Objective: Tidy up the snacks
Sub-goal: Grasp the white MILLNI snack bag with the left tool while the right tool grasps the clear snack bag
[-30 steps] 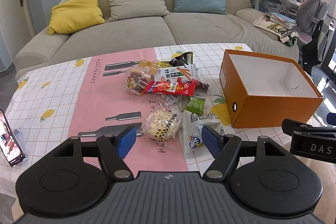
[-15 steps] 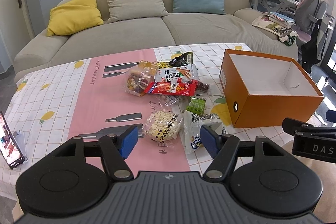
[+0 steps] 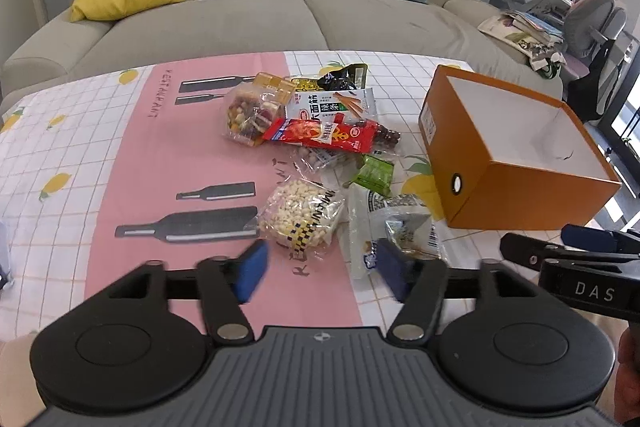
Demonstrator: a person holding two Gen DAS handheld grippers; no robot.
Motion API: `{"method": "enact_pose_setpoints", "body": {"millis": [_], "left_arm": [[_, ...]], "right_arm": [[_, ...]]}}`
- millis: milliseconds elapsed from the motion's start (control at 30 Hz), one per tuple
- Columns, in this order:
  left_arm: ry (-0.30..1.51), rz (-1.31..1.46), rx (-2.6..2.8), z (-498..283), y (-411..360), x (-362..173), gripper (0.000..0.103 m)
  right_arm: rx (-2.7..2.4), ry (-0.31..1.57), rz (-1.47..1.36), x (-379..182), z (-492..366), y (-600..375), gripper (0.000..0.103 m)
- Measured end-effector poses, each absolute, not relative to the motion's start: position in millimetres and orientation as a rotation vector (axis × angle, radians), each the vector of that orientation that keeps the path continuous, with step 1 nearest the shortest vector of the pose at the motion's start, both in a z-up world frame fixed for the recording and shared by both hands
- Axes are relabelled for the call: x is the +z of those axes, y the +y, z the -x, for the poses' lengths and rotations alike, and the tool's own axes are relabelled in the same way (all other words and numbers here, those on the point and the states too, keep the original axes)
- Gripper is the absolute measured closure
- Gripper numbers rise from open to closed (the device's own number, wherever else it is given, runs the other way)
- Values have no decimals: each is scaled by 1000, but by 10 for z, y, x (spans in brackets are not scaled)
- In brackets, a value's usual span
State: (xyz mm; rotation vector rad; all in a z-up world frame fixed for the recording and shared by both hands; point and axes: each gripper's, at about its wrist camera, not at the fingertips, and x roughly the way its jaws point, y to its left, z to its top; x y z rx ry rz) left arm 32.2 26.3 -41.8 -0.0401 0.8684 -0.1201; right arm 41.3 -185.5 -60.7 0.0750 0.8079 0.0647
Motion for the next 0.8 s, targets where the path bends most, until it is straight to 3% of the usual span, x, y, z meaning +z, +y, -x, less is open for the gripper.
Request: {"method": "enact_pose_setpoints", "body": {"millis": [100, 233, 333, 800], "left_arm": [[881, 25, -139, -432, 291, -497, 24], [918, -5, -141, -626, 326, -638, 24], [947, -16, -143, -765, 378, -749, 24], [1039, 15, -168, -1107, 668, -1148, 21]], "right_arm": [[88, 853, -108, -724, -569, -1805, 13], [110, 894, -127, -847, -813, -1705, 12], [120, 921, -129, -934, -1009, -1617, 6], [115, 1086, -68, -1516, -1713, -1273, 6]]}}
